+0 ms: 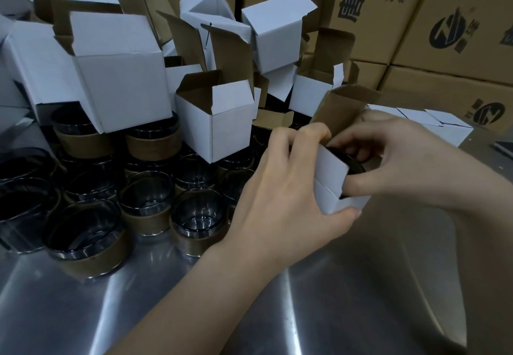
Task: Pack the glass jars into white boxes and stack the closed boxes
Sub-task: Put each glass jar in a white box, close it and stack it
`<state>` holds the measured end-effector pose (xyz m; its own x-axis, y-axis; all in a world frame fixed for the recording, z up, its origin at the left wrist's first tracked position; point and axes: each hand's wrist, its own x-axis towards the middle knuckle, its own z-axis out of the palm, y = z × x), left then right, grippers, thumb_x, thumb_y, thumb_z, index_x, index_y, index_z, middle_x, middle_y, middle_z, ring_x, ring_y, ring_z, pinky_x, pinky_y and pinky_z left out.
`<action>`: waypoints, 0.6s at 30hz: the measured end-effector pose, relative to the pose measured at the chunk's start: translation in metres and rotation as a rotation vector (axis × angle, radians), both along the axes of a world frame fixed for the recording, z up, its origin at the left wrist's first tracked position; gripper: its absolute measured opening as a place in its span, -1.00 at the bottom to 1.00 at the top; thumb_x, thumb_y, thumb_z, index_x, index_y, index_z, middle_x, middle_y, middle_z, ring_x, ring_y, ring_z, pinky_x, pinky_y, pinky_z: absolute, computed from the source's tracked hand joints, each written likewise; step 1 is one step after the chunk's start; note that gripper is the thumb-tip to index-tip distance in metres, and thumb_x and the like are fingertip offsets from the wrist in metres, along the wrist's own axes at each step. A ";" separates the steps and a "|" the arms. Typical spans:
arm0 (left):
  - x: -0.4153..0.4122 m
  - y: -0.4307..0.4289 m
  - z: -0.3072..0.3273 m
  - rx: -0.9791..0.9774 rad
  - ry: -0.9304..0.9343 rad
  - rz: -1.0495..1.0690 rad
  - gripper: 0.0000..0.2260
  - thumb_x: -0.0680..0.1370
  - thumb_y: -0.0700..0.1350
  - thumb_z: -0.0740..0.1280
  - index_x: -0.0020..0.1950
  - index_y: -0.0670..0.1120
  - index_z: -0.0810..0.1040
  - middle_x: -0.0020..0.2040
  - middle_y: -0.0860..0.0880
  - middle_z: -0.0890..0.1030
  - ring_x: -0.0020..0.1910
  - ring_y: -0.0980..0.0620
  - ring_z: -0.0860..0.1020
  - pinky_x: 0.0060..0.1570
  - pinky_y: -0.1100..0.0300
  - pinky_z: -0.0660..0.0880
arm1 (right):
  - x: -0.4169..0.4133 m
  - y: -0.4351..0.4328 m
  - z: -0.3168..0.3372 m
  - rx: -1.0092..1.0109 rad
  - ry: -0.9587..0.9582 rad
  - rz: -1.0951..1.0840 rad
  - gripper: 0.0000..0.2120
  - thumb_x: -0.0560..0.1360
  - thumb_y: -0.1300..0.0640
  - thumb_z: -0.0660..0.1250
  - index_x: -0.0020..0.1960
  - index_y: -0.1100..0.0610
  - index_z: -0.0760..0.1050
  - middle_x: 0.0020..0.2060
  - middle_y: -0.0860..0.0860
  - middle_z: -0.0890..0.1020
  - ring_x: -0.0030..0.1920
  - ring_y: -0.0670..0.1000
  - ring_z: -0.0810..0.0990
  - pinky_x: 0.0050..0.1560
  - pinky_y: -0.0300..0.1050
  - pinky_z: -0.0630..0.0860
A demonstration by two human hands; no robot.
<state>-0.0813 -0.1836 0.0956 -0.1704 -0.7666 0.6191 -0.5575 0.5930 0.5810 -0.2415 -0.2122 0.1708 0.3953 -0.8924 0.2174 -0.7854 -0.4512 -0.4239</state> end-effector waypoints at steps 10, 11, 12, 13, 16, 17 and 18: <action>-0.006 -0.001 -0.009 0.062 -0.091 -0.043 -0.30 0.30 0.14 0.52 0.22 0.18 0.11 0.11 0.09 0.17 0.01 0.06 0.39 -0.13 0.16 0.49 | 0.010 0.005 -0.001 0.216 0.200 -0.023 -0.63 0.11 -0.05 0.43 -0.09 -0.04 0.66 -0.13 -0.04 0.57 -0.10 -0.08 0.56 0.00 0.07 0.56; -0.007 -0.002 -0.010 0.066 -0.091 -0.046 -0.31 0.30 0.14 0.51 0.22 0.17 0.11 0.11 0.08 0.16 0.01 0.05 0.38 -0.14 0.20 0.47 | 0.012 0.006 -0.001 0.230 0.205 -0.032 -0.63 0.11 -0.05 0.43 -0.09 -0.04 0.66 -0.14 -0.02 0.59 -0.10 -0.04 0.57 -0.01 0.11 0.56; -0.007 -0.002 -0.011 0.068 -0.086 -0.050 -0.32 0.30 0.16 0.49 0.22 0.17 0.11 0.10 0.08 0.15 0.00 0.05 0.38 -0.15 0.26 0.43 | 0.013 0.006 0.000 0.243 0.216 -0.045 -0.62 0.11 -0.04 0.42 -0.08 -0.04 0.66 -0.15 -0.03 0.60 -0.11 -0.04 0.58 -0.02 0.11 0.58; -0.007 -0.002 -0.010 0.071 -0.081 -0.053 -0.34 0.30 0.18 0.45 0.22 0.16 0.12 0.09 0.09 0.15 -0.01 0.05 0.37 -0.17 0.31 0.39 | 0.014 0.007 0.001 0.258 0.232 -0.059 -0.61 0.10 -0.05 0.41 -0.08 -0.06 0.64 -0.15 -0.05 0.61 -0.12 -0.07 0.58 -0.05 0.06 0.59; -0.008 -0.001 -0.010 0.083 -0.078 -0.056 -0.37 0.27 0.25 0.32 0.23 0.14 0.13 0.10 0.07 0.16 -0.01 0.04 0.37 -0.15 0.28 0.42 | 0.020 0.006 0.001 0.291 0.308 -0.093 -0.65 0.12 -0.04 0.42 -0.10 -0.03 0.61 -0.20 -0.07 0.61 -0.18 -0.09 0.57 -0.18 -0.10 0.55; -0.008 -0.001 -0.010 0.089 -0.077 -0.059 -0.37 0.27 0.25 0.31 0.24 0.14 0.14 0.11 0.06 0.16 0.00 0.03 0.38 -0.13 0.22 0.47 | 0.023 0.005 -0.001 0.284 0.347 -0.108 -0.70 0.16 0.00 0.44 -0.12 0.03 0.60 -0.23 -0.03 0.60 -0.23 -0.08 0.55 -0.26 -0.13 0.51; -0.007 -0.002 -0.011 0.093 -0.079 -0.059 -0.37 0.27 0.25 0.31 0.24 0.13 0.14 0.12 0.05 0.17 0.01 0.01 0.39 -0.10 0.16 0.52 | 0.026 0.003 -0.003 0.267 0.391 -0.120 -0.75 0.20 0.05 0.46 -0.15 0.10 0.58 -0.26 0.02 0.58 -0.28 -0.05 0.52 -0.33 -0.15 0.44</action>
